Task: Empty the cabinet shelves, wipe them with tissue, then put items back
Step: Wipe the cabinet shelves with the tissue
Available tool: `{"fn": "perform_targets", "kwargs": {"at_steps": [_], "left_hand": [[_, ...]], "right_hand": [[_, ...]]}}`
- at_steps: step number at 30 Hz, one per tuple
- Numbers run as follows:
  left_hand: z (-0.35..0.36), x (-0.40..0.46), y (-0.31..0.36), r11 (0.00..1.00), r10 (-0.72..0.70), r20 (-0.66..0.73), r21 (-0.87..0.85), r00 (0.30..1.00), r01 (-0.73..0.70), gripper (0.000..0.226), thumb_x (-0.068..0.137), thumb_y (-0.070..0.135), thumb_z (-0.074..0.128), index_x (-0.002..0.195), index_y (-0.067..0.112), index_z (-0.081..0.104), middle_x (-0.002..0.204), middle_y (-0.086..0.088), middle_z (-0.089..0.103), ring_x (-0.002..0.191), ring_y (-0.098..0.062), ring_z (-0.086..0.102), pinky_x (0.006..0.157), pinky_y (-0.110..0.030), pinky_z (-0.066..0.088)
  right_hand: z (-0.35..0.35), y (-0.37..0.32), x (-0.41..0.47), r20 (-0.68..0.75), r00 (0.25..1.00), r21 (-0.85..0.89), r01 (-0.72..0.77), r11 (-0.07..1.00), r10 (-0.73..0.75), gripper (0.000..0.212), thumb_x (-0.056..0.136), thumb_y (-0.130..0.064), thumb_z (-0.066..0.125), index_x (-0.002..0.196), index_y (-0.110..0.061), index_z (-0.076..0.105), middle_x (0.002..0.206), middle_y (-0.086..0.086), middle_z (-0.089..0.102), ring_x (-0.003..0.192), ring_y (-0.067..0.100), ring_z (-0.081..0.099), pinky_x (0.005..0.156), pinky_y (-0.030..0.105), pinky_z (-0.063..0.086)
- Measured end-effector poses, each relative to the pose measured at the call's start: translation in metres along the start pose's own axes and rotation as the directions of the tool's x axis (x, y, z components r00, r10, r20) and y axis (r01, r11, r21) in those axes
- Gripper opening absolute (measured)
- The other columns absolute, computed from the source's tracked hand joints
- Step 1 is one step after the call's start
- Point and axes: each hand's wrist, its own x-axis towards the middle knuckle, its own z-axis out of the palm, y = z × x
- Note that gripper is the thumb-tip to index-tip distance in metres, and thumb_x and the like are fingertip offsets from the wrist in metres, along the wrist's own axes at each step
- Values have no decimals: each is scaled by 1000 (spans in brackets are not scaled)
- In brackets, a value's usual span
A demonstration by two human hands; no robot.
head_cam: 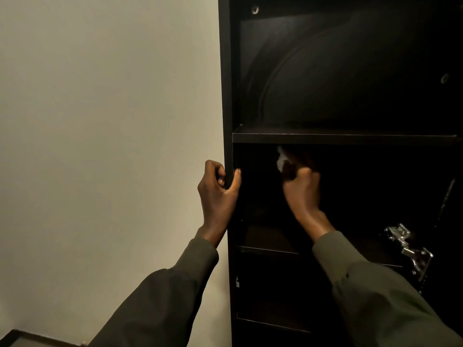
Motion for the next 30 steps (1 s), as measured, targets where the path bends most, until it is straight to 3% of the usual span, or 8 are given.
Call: {"fn": "perform_targets", "kwargs": {"at_steps": [4,7,10,16,20,23,26,30], "left_hand": [[-1,0,0,1000,10,-4,2,1000,-10,33,87,14,73,81,10,41,67,-2,43,56,-9,38,52,-16,35],[-2,0,-1,1000,13,1,2,1000,-13,34,86,14,73,80,9,40,67,-4,42,56,-10,36,52,-18,34],[-1,2,0,1000,10,7,-4,1000,-9,33,87,14,73,80,9,41,66,-3,43,56,-9,37,52,-17,34],[-2,1,4,1000,-9,3,-15,1000,9,33,87,13,72,80,9,41,66,-1,40,56,-10,35,53,-15,33],[-2,2,4,999,-27,18,-19,999,27,32,87,15,72,81,7,42,68,-7,44,56,-10,37,53,-17,35],[-3,1,3,1000,-20,31,-23,999,21,32,87,15,72,81,7,42,68,-6,44,57,-10,38,53,-16,35],[-3,2,2,1000,-8,22,-20,1000,8,32,87,14,72,81,8,42,68,-5,44,57,-9,38,53,-14,35],[-1,1,0,1000,-9,3,-28,1000,10,32,87,14,72,80,10,42,68,-5,44,57,-12,40,54,-12,36]], "right_hand": [[22,-15,-21,394,892,-262,339,904,-220,27,90,-7,56,110,-23,66,97,-2,65,87,13,64,68,16,52],[34,-16,-44,496,811,-405,533,743,-311,17,88,-7,62,103,-9,68,104,12,65,94,30,65,70,30,48],[35,-5,-52,462,819,-391,533,750,-342,15,89,-10,63,102,-9,70,100,13,67,92,30,65,68,25,40],[22,24,-58,654,741,-332,462,823,-152,21,91,-12,61,107,-16,73,105,4,71,99,15,67,85,29,54],[-9,36,-46,504,862,-384,288,877,-62,22,84,-14,70,103,-25,74,105,0,73,99,15,68,83,28,54],[-57,42,-36,163,987,-452,61,890,15,22,85,-29,73,106,-22,75,103,4,74,97,23,68,81,31,55],[-102,59,-30,-114,993,-448,-50,893,-2,24,87,-19,71,109,-9,72,103,15,72,94,31,68,73,26,48],[-116,84,-31,-127,992,-465,-45,884,-17,28,87,-3,67,115,-2,65,109,21,65,95,31,65,70,25,46]]}}
